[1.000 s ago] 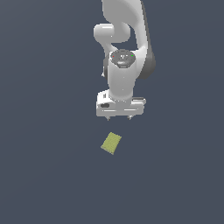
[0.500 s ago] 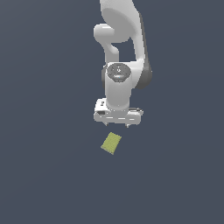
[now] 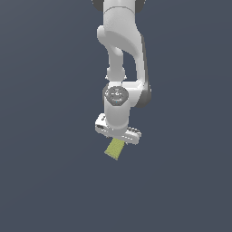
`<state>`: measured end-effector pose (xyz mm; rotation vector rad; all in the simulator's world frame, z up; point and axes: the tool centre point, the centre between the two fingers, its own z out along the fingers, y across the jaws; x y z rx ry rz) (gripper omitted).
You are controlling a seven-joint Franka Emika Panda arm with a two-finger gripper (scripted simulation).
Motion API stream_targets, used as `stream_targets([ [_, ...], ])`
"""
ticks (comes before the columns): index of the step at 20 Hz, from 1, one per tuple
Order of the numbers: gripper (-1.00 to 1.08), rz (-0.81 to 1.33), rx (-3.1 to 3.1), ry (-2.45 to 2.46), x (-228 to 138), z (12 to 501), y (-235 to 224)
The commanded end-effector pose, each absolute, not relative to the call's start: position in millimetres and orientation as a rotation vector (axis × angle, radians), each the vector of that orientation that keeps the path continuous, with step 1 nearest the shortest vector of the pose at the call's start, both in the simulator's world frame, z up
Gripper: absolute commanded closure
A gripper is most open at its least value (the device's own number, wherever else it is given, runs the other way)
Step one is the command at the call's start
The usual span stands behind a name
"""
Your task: Pick up the object and move it to a goal position.
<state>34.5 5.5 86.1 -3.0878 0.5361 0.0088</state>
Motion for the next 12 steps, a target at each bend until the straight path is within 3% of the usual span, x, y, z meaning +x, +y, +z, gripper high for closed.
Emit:
stream_targets([
  [1, -0.92, 0.005, -3.078, 0.606, 39, 76, 2],
  [12, -0.92, 0.002, -3.063, 0.699, 43, 60, -3],
])
